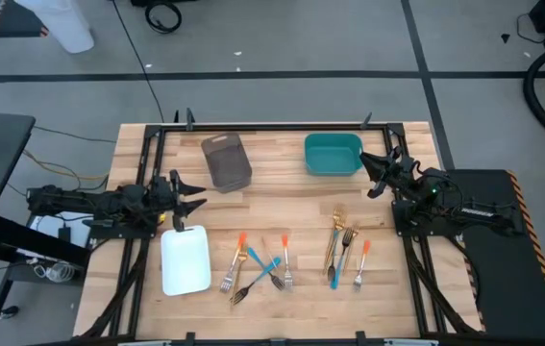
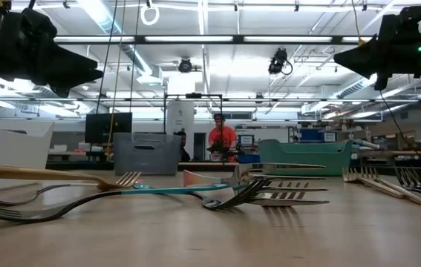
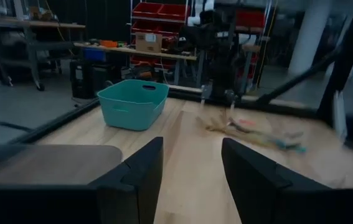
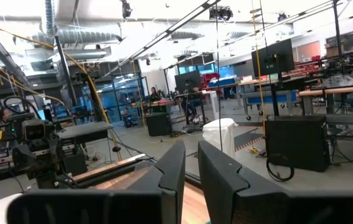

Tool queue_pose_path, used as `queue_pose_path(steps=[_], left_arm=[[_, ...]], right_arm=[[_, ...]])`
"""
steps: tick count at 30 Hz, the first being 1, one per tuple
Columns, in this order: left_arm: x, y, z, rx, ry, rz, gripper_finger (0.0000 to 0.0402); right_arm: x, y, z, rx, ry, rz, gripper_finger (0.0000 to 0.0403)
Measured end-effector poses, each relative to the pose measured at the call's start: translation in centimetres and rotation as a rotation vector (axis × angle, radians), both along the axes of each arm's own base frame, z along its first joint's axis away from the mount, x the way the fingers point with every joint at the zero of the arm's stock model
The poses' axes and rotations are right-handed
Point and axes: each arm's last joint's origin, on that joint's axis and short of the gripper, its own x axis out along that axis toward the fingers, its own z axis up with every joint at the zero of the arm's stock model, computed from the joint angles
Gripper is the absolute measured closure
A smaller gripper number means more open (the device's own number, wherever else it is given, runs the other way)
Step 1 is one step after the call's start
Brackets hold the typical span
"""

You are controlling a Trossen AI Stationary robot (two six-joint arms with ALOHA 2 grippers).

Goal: Sort silverware by color (type)
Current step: Put the gold fork into the black bin

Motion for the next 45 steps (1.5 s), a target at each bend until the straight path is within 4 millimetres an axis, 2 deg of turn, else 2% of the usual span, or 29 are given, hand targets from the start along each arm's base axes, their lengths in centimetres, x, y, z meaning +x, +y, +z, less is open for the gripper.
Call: queue_pose_path(steps=[4, 11, 19, 23, 28, 39, 45], left_arm=[[0.0, -0.1, 0.6, -0.116, -0.083, -0.037, 0.0230], [-0.1, -0.1, 1.1, -0.132, -0.144, -0.045, 0.0230], [-0.1, -0.1, 1.5, -0.206, -0.200, -0.047, 0.0230], [0.3, -0.1, 1.4, -0.214, -0.104, -0.041, 0.0230], [1.3, -0.2, 3.1, -0.211, -0.005, -0.030, 0.0230], [5.2, -1.3, 4.5, -0.239, 0.225, -0.071, 0.0230], [7.5, -2.6, 5.5, -0.276, 0.350, -0.055, 0.0230]], right_arm=[[0.0, 0.0, 0.2, -0.004, -0.016, 0.000, 0.0347], [-0.2, 0.1, 0.7, -0.011, -0.086, 0.006, 0.0347], [-0.1, 0.3, 0.8, 0.125, -0.179, 0.137, 0.0347], [0.0, 0.4, 0.7, 0.159, -0.182, 0.200, 0.0347], [0.4, 0.5, 0.4, 0.206, -0.153, 0.306, 0.0347], [2.1, 0.4, -1.4, 0.298, 0.034, 0.296, 0.0347], [3.1, 0.7, -1.4, 0.325, 0.114, 0.307, 0.0347]])
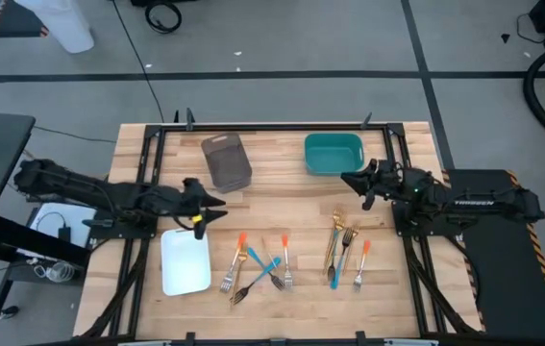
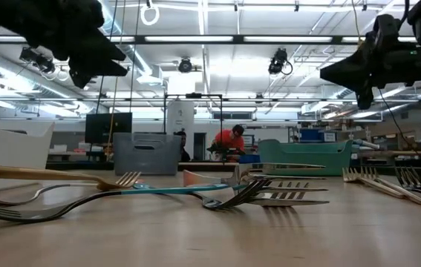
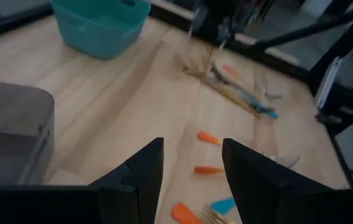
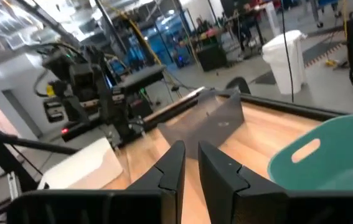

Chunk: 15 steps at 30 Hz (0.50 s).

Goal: Sort silverware by color (type)
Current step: Put the gold fork into the black bin

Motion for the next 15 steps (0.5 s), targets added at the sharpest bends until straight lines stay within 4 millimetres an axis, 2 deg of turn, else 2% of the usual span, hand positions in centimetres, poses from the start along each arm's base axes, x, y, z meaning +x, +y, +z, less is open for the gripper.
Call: queue_pose_path(steps=[8, 15], left_arm=[[2.0, -1.9, 0.2, -0.081, 0.148, 0.040, 0.0230], [3.7, -3.6, 0.5, -0.137, 0.289, 0.064, 0.0230]], right_arm=[[1.6, 1.0, -0.4, -0.006, 0.137, 0.005, 0.0347], [3.2, 2.4, 0.1, -0.059, 0.225, 0.003, 0.0347]])
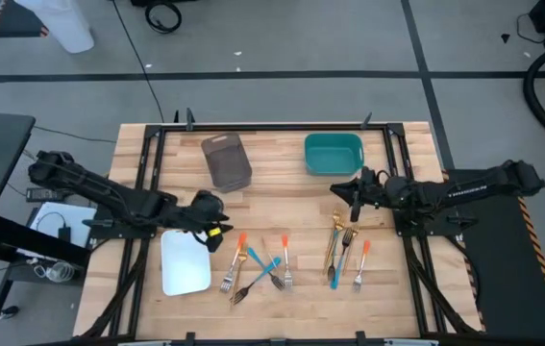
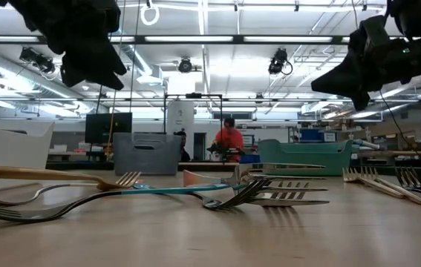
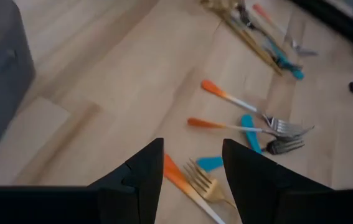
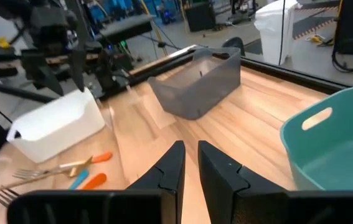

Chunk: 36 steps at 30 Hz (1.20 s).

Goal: Sort silverware by color (type)
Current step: Put the gold fork into the black bin

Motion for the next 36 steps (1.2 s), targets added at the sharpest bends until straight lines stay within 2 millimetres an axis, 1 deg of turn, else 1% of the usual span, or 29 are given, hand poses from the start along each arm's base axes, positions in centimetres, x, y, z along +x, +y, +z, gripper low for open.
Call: queue_pose_path(steps=[5, 9, 14, 16, 18, 21, 30, 32, 34, 36], left_arm=[[1.8, -1.4, 0.6, 0.009, 0.056, -0.028, 0.0230], [3.5, -2.0, 1.2, 0.031, 0.106, -0.108, 0.0230], [5.6, -2.7, 1.4, 0.153, 0.126, -0.229, 0.0230], [6.4, -2.9, 1.2, 0.228, 0.133, -0.298, 0.0230], [7.2, -3.2, 0.8, 0.294, 0.129, -0.358, 0.0230], [8.1, -3.3, 0.3, 0.358, 0.132, -0.423, 0.0230], [11.6, -2.6, -1.3, 0.316, 0.171, -0.563, 0.0230], [11.9, -2.4, -1.7, 0.314, 0.212, -0.604, 0.0230], [12.9, -2.4, -1.8, 0.329, 0.189, -0.639, 0.0230], [12.9, -2.3, -2.1, 0.348, 0.227, -0.677, 0.0230]], right_arm=[[1.3, 0.7, 0.5, -0.030, 0.049, 0.021, 0.0347], [2.6, 1.2, 1.1, -0.042, 0.106, 0.041, 0.0347], [3.8, 1.6, 1.8, -0.065, 0.168, 0.065, 0.0347], [4.3, 1.8, 2.1, -0.060, 0.184, 0.070, 0.0347], [4.4, 2.0, 2.2, -0.050, 0.219, 0.074, 0.0347], [4.6, 2.3, 2.6, -0.028, 0.276, 0.077, 0.0347], [5.0, 3.0, 2.8, 0.036, 0.354, 0.074, 0.0347], [5.3, 3.1, 2.9, 0.042, 0.361, 0.077, 0.0347], [5.1, 3.2, 2.9, 0.041, 0.386, 0.089, 0.0347], [5.3, 3.4, 3.3, 0.048, 0.375, 0.120, 0.0347]])
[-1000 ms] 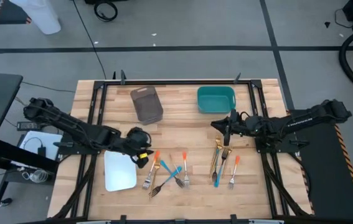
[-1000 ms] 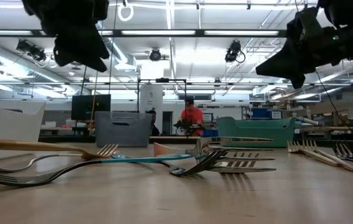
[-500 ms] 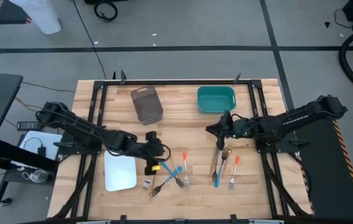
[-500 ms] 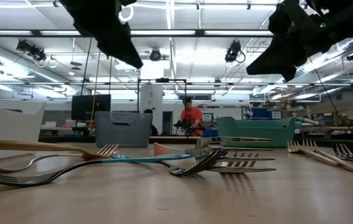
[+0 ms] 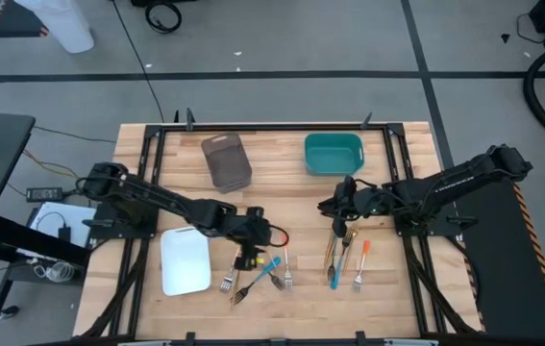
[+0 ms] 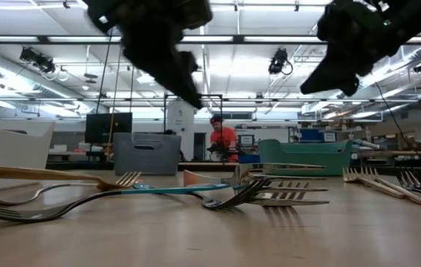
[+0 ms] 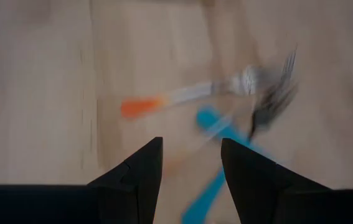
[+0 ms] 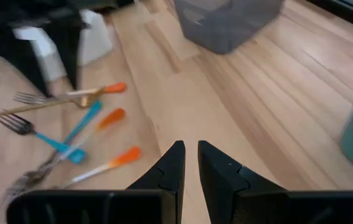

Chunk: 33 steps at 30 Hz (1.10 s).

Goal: Sort silverware by color (type)
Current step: Put the gold fork into the black bin

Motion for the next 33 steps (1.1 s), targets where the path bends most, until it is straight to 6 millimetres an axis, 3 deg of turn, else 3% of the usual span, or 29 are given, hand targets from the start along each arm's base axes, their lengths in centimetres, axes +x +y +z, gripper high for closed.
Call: queue_pose_path(steps=[6, 14, 20, 33], left_arm=[[0.9, -0.1, -0.2, -0.029, 0.031, 0.027, 0.0230], [-1.2, -2.1, 0.6, -0.213, 0.203, 0.246, 0.0230], [-2.1, -3.6, 0.7, -0.257, 0.255, 0.292, 0.0230], [-2.5, -3.6, 0.8, -0.279, 0.287, 0.357, 0.0230]], right_arm=[[-0.7, -0.1, 0.3, -0.001, 0.007, 0.027, 0.0347], [-1.8, -0.9, 0.7, 0.022, 0.023, -0.030, 0.0347], [-1.7, -1.3, 2.0, -0.058, -0.064, 0.003, 0.0347], [-2.6, -1.4, 3.6, -0.149, -0.163, 0.087, 0.0347]])
